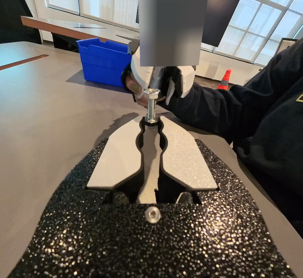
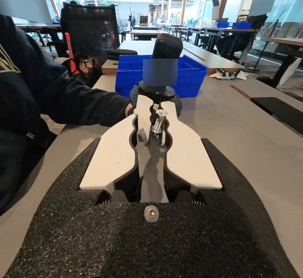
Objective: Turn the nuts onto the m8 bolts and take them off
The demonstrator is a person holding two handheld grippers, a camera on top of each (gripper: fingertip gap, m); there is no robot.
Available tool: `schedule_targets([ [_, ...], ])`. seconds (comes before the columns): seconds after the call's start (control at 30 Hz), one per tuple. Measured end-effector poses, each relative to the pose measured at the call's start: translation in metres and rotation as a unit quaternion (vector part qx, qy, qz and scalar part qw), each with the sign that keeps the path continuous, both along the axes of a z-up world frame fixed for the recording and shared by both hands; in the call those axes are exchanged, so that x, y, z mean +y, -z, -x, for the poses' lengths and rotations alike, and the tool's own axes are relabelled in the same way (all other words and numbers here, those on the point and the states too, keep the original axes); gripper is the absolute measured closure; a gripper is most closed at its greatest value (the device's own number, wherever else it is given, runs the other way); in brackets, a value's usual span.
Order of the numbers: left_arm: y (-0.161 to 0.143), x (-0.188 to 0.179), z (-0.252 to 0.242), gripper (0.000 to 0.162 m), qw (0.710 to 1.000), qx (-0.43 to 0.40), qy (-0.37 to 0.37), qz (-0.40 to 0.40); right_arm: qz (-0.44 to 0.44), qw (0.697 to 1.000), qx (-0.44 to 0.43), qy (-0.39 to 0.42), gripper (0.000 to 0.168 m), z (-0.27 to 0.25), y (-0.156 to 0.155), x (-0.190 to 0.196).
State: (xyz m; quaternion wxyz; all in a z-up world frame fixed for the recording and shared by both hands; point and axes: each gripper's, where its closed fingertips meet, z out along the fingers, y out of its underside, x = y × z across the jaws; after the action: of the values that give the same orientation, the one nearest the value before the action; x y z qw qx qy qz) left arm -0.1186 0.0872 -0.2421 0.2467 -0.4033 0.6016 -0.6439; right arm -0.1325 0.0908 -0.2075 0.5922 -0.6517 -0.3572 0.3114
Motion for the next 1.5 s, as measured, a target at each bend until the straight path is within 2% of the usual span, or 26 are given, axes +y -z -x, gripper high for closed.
schedule_targets([
  [0.1, 0.000, 0.000, 0.000, 0.147, 1.000, 0.000, 0.001, 0.000, -0.001, 1.000, 0.006, 0.000, 0.141, -0.002, -0.001, 0.000],
  [0.3, 0.001, -0.001, 0.000, 0.148, 1.000, 0.002, 0.002, -0.002, 0.000, 1.000, -0.007, 0.007, 0.132, 0.002, 0.003, 0.003],
  [0.5, 0.001, 0.000, 0.000, 0.147, 1.000, 0.002, 0.001, -0.002, -0.001, 1.000, -0.003, -0.003, 0.143, -0.001, 0.001, -0.002],
  [0.73, 0.001, 0.000, -0.001, 0.148, 1.000, 0.002, 0.001, -0.004, -0.007, 1.000, -0.018, 0.010, 0.132, 0.002, 0.004, 0.003],
  [0.87, 0.001, 0.000, -0.001, 0.147, 1.000, 0.003, 0.000, -0.004, -0.003, 1.000, -0.012, -0.005, 0.144, 0.000, 0.002, -0.003],
  [1.1, 0.001, 0.000, -0.001, 0.148, 1.000, 0.004, 0.001, -0.005, -0.008, 1.000, -0.021, 0.015, 0.127, 0.002, 0.005, 0.004],
  [1.23, 0.001, 0.001, -0.001, 0.148, 1.000, 0.002, -0.001, -0.004, 0.000, 1.000, -0.018, -0.002, 0.139, 0.000, 0.004, -0.002],
  [1.37, 0.001, -0.002, -0.001, 0.147, 1.000, 0.005, 0.006, -0.005, -0.010, 1.000, 0.006, 0.012, 0.126, -0.001, -0.002, 0.003],
  [1.5, 0.002, -0.012, -0.001, 0.148, 1.000, 0.008, 0.026, -0.010, -0.006, 1.000, 0.000, -0.013, 0.114, 0.019, 0.004, 0.004],
])
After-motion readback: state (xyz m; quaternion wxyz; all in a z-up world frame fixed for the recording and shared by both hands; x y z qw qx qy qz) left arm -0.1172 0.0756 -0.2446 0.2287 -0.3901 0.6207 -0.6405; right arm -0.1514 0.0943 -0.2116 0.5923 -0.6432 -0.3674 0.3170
